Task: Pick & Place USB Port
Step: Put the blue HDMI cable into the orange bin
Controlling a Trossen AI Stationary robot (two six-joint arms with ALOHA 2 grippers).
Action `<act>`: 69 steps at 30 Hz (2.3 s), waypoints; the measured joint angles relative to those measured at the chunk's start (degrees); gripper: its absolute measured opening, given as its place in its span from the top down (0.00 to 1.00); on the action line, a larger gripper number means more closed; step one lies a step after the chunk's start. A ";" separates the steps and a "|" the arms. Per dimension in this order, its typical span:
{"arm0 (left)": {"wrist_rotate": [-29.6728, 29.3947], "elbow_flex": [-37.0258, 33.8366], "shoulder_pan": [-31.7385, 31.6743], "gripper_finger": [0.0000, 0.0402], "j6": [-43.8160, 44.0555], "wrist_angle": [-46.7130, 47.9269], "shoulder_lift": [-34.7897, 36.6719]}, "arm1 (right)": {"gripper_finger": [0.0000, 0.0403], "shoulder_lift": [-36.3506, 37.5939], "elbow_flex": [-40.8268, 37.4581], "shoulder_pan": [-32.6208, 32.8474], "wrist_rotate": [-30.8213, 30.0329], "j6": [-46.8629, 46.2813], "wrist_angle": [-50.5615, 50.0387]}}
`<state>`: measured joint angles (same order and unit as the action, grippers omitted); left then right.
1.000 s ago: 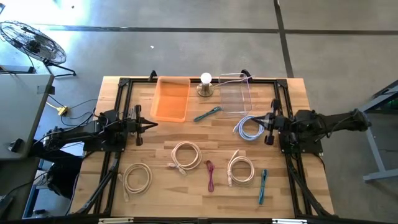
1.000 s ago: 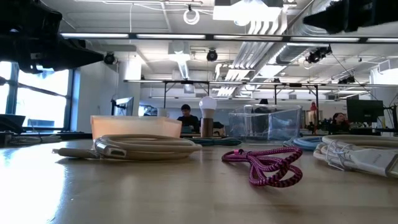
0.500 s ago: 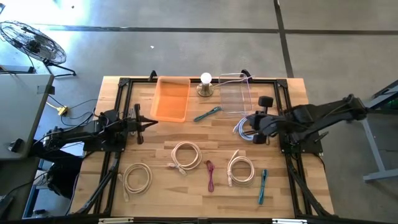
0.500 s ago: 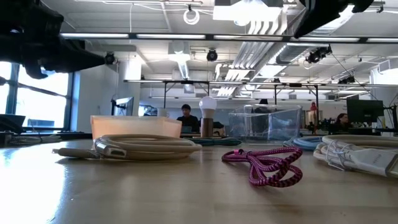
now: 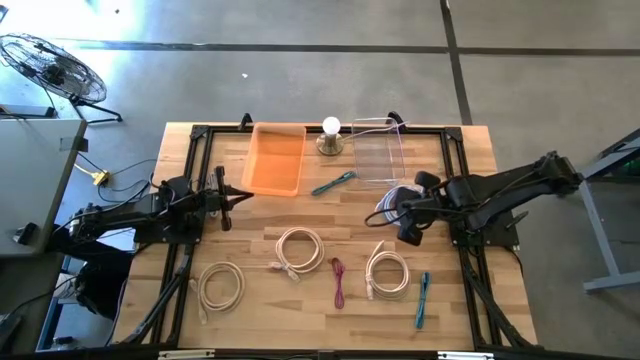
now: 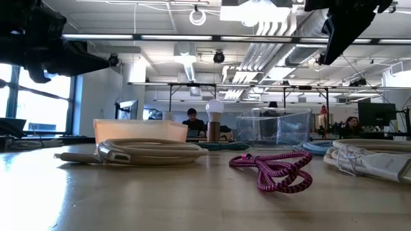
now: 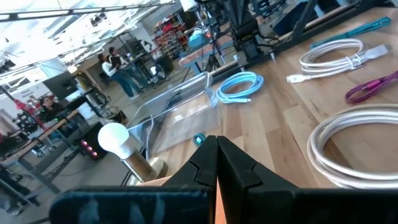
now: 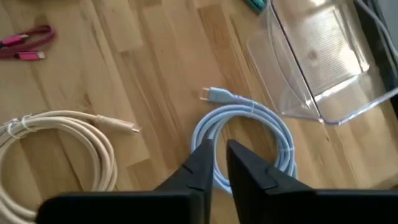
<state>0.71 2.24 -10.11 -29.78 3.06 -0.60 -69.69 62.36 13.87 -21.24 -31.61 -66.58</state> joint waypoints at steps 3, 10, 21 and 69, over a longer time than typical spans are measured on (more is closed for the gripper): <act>0.20 0.00 0.00 1.00 0.01 0.09 -0.02 | 0.82 -0.02 -0.66 -0.02 0.88 -0.97 0.76; 0.24 0.00 0.00 1.00 0.02 0.12 -0.02 | 0.72 -0.02 -1.04 -0.35 4.45 6.21 1.35; 6.16 -0.01 0.02 1.00 4.28 -0.56 -0.73 | 0.70 -0.02 -1.06 -5.03 12.08 7.02 1.13; 3.56 -0.02 0.02 1.00 -1.30 -0.12 -5.66 | 0.68 -0.02 -16.86 -20.78 13.05 11.74 17.17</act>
<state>4.27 2.22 -10.09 -31.08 2.95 -6.26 -69.71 45.50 -6.91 -8.19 -19.87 -49.41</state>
